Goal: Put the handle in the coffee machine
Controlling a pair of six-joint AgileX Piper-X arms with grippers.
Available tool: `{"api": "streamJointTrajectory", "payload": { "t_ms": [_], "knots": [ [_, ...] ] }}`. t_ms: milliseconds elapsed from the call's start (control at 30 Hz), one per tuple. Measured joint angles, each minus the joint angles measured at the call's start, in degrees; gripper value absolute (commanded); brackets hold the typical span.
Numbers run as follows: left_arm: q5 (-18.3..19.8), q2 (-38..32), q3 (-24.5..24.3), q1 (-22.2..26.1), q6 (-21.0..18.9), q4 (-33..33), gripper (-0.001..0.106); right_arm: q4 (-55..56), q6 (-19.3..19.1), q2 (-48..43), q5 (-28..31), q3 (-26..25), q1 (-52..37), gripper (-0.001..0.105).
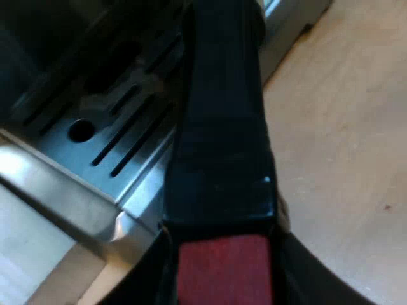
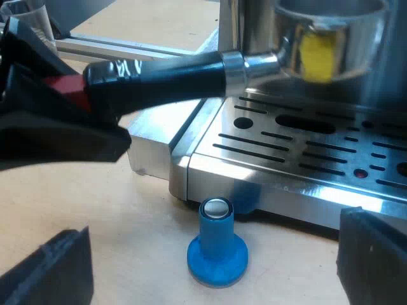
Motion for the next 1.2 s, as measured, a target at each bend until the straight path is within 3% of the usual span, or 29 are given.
{"api": "streamJointTrajectory", "payload": {
  "t_ms": [433, 700, 1033, 1200],
  "knots": [
    [2.55, 5.11, 0.18, 1.8, 4.27, -3.76, 0.0, -4.17, 0.0, 1.33, 2.01, 0.0, -0.33, 0.078],
    [1.24, 8.38, 0.18, 1.8, 7.06, -4.61, 0.0, -8.61, -0.21, 5.41, 2.68, 0.0, -3.4, 0.078],
    [-0.23, 10.38, 0.01, 1.8, 7.43, -4.59, 0.0, -12.25, -4.67, 5.73, 2.78, 0.13, -6.95, 0.078],
    [-0.42, 15.26, -3.34, 1.8, 10.84, -4.65, 0.0, -12.49, -4.66, 5.73, 2.65, 0.13, -8.95, 0.078]
  ]
}}
